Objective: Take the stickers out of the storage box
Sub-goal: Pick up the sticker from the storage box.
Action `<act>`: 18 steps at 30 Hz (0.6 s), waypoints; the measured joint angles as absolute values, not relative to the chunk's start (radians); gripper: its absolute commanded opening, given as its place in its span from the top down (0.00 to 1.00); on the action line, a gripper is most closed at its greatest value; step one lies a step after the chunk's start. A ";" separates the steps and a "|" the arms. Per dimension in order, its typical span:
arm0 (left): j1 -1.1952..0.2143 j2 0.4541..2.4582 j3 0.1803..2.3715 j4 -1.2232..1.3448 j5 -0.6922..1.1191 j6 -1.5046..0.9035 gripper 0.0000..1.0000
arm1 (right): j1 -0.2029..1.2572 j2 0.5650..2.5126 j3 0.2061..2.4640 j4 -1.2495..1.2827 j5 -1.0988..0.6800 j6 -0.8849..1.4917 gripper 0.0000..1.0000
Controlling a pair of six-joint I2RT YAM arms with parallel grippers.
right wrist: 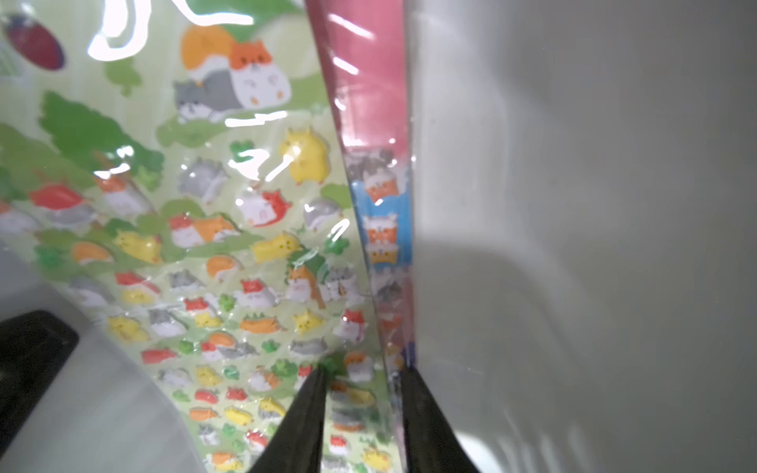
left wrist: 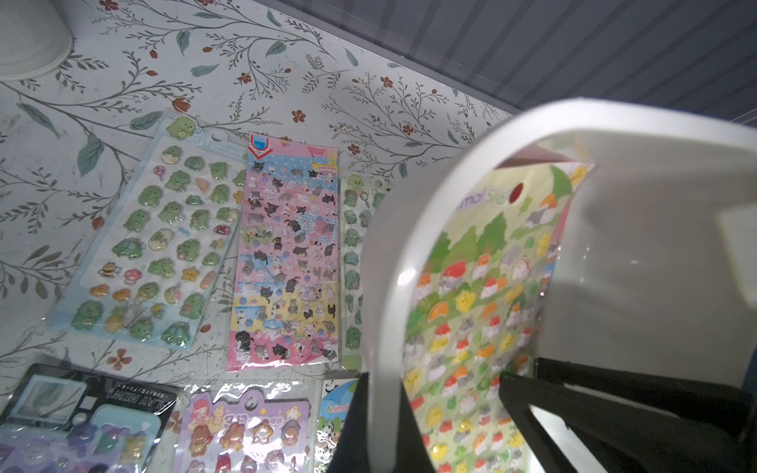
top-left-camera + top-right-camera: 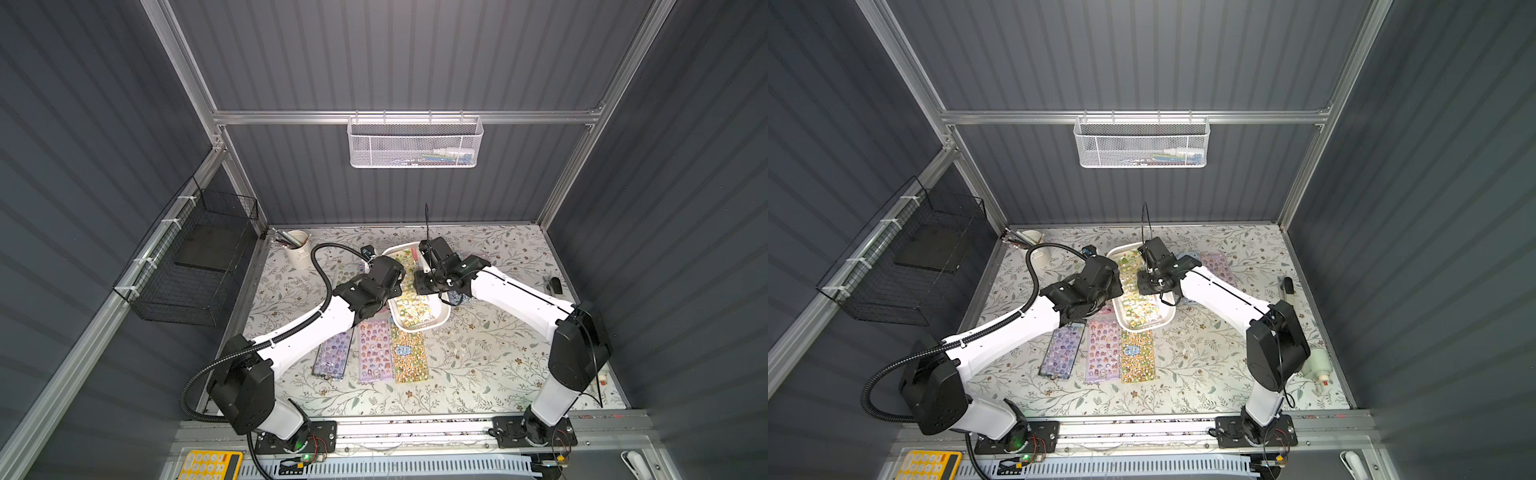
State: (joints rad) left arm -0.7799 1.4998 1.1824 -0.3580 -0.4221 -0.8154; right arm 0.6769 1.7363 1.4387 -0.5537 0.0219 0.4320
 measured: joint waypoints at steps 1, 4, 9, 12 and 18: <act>-0.780 1.500 1.182 -0.358 -0.423 -0.815 1.00 | 0.677 1.736 1.438 -0.551 0.019 0.434 0.73; -0.779 1.500 1.182 -0.358 -0.427 -0.815 1.00 | 0.674 1.735 1.435 -0.543 0.005 0.436 0.76; -0.779 1.500 1.182 -0.359 -0.427 -0.815 1.00 | 0.670 1.713 1.407 -0.521 -0.022 0.437 0.80; -0.779 1.500 1.180 -0.358 -0.427 -0.815 1.00 | 0.669 1.687 1.379 -0.500 -0.040 0.437 0.82; -0.779 1.501 1.180 -0.357 -0.427 -0.815 1.00 | 0.667 1.626 1.305 -0.448 -0.096 0.436 0.85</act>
